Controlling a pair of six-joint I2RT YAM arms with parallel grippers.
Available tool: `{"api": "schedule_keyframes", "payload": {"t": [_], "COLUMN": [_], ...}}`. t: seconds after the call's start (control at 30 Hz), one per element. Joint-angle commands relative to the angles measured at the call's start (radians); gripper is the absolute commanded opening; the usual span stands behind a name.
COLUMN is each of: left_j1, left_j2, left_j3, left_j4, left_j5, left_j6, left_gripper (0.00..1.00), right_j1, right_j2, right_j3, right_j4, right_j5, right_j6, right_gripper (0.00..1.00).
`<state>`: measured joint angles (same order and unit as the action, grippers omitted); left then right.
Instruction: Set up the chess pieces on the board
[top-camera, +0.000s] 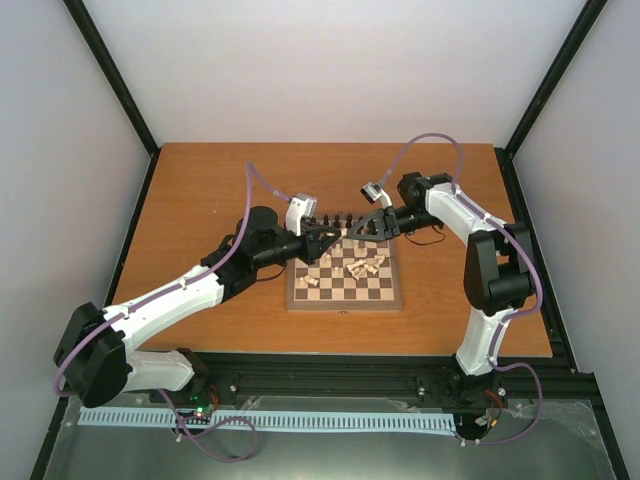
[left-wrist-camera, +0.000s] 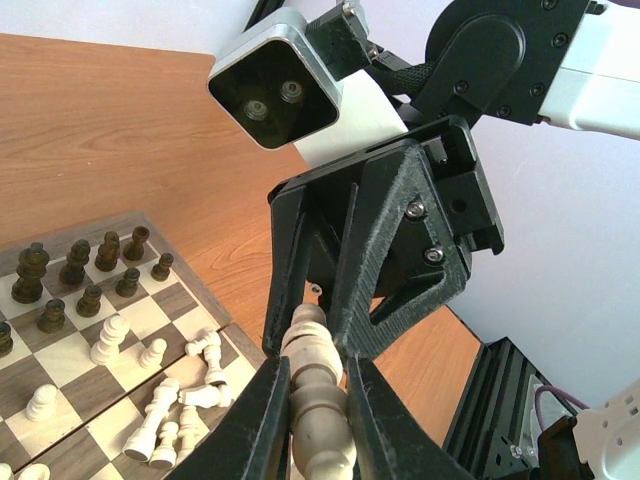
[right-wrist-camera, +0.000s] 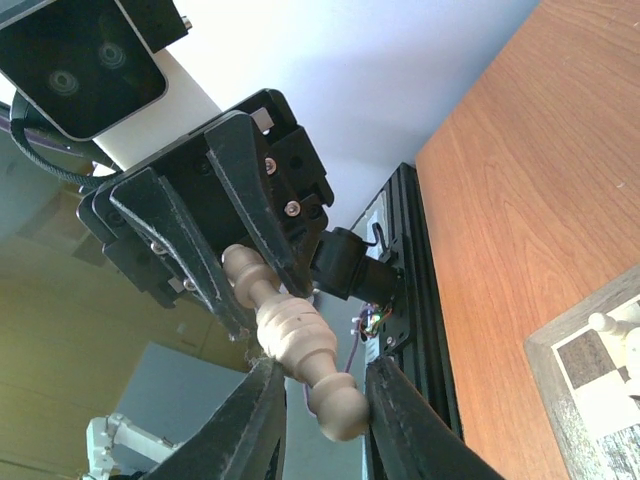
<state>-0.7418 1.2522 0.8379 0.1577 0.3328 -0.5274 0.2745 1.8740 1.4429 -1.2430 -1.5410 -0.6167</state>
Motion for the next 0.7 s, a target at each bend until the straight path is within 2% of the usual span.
{"api": "schedule_keyframes", "payload": {"t": [0.0,0.37,0.53,0.67], "left_j1": [-0.007,-0.007,-0.005,0.0], "left_j2": [0.001,-0.005,-0.01,0.024], "left_j3": [0.013,0.035,0.135,0.265], "left_j4": [-0.001,-0.071,-0.271,-0.475], "left_j5": [0.002,-0.03,-0.078,-0.124], "left_j6": [0.009,0.029,0.103,0.159], "left_gripper": [0.05,0.05,0.05,0.05], "right_j1": [-0.007,-0.028,-0.029,-0.029], "right_j2": [0.016,0.028,0.057,0.073], "right_j3": [0.032,0.055,0.132,0.173], "right_j4": [-0.037,-0.103,-0.255,-0.263], "right_j5": [-0.152,-0.141,-0.051,0.03], "right_j6": [-0.057,-0.15,-0.326,-0.306], "right_gripper": [0.21,0.09,0.07,0.06]}}
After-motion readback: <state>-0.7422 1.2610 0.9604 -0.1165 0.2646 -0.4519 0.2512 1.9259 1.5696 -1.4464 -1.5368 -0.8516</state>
